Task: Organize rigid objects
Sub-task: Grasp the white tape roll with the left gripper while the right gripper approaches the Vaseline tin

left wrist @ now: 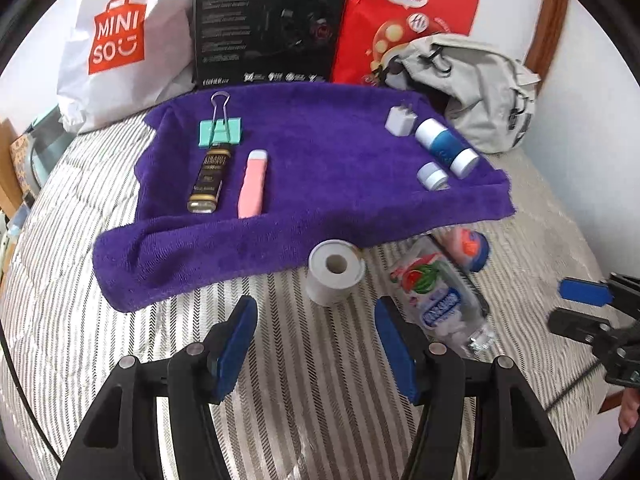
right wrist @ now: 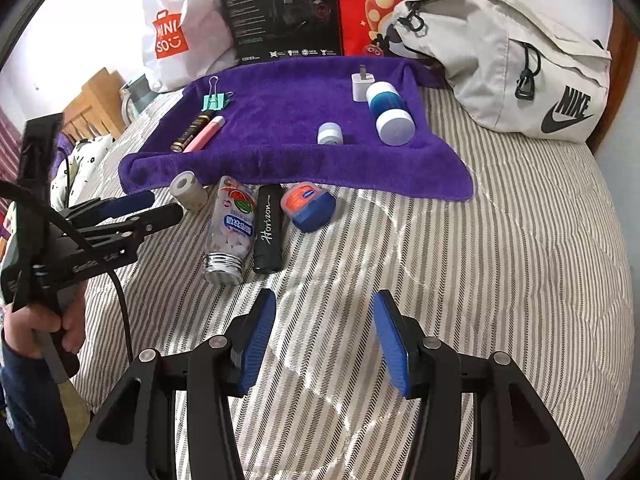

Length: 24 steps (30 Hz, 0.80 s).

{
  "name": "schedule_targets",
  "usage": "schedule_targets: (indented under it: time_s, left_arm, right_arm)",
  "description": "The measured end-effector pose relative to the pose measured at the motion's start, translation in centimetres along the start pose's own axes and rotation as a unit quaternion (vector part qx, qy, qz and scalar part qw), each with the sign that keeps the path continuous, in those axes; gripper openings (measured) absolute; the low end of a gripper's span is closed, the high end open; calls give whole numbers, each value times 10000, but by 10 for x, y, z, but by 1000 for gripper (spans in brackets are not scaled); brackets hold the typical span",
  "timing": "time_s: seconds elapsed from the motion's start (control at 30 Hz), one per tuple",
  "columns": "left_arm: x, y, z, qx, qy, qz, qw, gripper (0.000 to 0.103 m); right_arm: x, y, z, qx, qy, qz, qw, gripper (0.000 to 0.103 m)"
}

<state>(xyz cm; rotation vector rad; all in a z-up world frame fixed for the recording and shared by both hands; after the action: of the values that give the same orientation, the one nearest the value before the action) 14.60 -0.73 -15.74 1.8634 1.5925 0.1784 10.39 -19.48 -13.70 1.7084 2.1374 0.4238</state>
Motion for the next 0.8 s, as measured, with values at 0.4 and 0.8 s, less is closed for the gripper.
schedule_targets:
  time_s: [0.4,0.8]
  left_arm:
    - [-8,1,20,71,1,213,9997,57]
    - [-9,9,25,41,-122,284,9995,42]
  right_arm:
    - [-6,-3,10,94,29,70,9999,51]
    - [-5,-8,25,314,49,30,9995,51]
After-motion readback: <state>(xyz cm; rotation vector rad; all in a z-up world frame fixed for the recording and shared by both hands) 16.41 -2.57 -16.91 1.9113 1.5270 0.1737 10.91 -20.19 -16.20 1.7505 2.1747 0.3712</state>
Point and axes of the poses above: each gripper's, at about its wrist camera, not at the fingertips, and z roughly the way its jaws point, x to its left, y to its top, the point moved 8 cm from there along z, roughly the way its jaws point, and after that the axes turned 14 degrees about -y, right-handed, at the moved point
